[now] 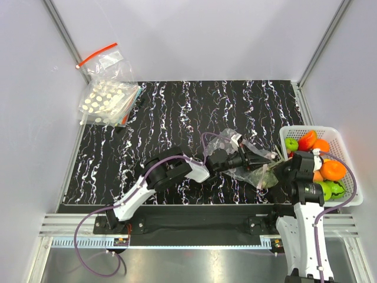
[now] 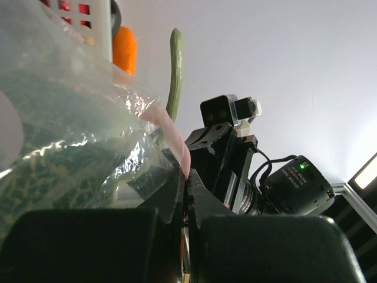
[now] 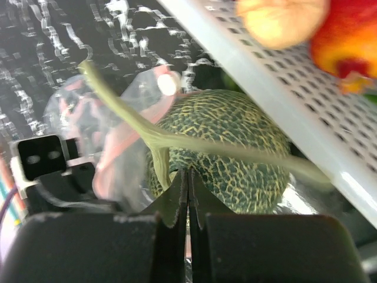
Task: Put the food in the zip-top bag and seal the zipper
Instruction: Place the fake fruit in the zipper food storage bag.
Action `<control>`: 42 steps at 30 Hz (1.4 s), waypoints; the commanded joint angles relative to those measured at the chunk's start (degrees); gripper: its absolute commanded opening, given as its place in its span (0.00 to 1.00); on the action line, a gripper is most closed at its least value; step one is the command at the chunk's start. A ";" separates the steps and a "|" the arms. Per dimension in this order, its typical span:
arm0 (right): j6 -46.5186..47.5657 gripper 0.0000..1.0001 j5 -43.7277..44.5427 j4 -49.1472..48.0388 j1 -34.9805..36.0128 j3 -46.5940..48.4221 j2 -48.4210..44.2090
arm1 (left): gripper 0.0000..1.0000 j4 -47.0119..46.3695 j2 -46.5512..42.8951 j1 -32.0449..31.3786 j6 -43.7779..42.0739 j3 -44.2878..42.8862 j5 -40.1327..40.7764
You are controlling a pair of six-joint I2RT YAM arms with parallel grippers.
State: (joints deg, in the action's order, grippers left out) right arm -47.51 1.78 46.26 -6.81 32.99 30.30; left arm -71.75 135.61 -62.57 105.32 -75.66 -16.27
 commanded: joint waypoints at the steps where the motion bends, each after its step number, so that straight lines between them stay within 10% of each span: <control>1: 1.19 0.00 -3.87 -4.42 0.22 -2.05 0.02 | 0.00 -5.87 0.00 0.43 -1.25 0.60 -3.67; 20: 3.74 0.00 -22.61 -23.23 0.30 -7.51 13.11 | 0.02 10.82 -8.25 7.90 -19.43 8.43 -16.50; 33: 12.70 0.13 -8.66 -4.35 0.30 11.55 9.69 | 0.02 15.85 -9.49 7.72 -21.64 6.05 -15.90; 42: 2.88 0.07 0.24 9.63 0.30 13.41 3.01 | 0.02 17.51 -11.33 7.46 -22.79 6.05 -15.46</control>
State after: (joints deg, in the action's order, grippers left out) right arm -40.05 -3.05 49.47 -6.79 44.47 34.61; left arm -54.43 127.76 -54.72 84.51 -68.25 -31.27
